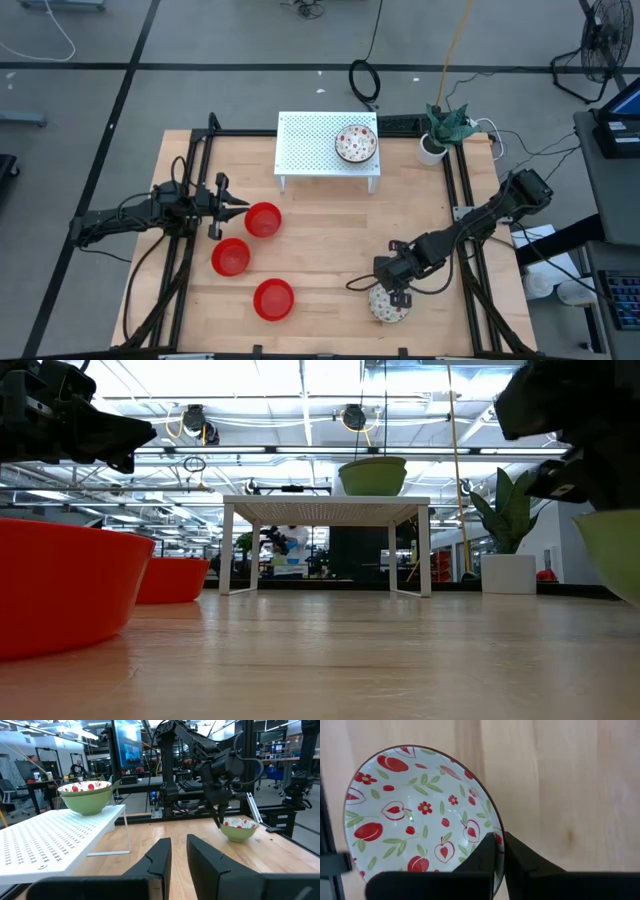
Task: Pick & Place Mini bowls
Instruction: Stack the white patterned bowl on the white patterned bowl on the shelf
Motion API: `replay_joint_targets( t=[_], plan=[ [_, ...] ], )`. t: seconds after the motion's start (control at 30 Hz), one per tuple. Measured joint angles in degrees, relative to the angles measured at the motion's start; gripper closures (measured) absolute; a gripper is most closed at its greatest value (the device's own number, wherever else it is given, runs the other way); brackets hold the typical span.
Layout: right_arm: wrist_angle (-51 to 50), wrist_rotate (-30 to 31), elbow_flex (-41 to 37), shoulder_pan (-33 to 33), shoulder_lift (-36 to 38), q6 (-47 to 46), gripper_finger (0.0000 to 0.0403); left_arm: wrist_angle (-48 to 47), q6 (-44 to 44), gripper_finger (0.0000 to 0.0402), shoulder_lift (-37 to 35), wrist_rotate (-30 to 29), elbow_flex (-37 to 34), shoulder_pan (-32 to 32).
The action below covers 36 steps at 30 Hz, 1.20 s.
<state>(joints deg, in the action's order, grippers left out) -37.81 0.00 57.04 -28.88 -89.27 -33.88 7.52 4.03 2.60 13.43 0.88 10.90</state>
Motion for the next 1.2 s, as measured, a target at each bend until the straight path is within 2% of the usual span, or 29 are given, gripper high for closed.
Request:
replay_joint_targets(
  t=[0.3, 0.5, 0.73, 1.2],
  plan=[
    [7.1, 10.0, -0.2, 1.6, 0.0, 8.1, 0.0395, 0.0, 0.0, 0.0337, 0.0, 0.0, 0.0, 0.0],
    [26.1, 15.1, -6.1, 4.8, 0.0, 18.6, 0.0395, 0.0, 0.0, 0.0337, 0.0, 0.0, 0.0, 0.0],
    [50.5, 16.3, -13.3, 10.5, -0.2, 30.2, 0.04, 0.0, 0.0, 0.0337, 0.0, 0.0, 0.0, 0.0],
    [77.6, 14.7, -14.0, 19.4, -0.1, 47.6, 0.0401, 0.0, 0.0, 0.0337, 0.0, 0.0, 0.0, 0.0]
  ],
)
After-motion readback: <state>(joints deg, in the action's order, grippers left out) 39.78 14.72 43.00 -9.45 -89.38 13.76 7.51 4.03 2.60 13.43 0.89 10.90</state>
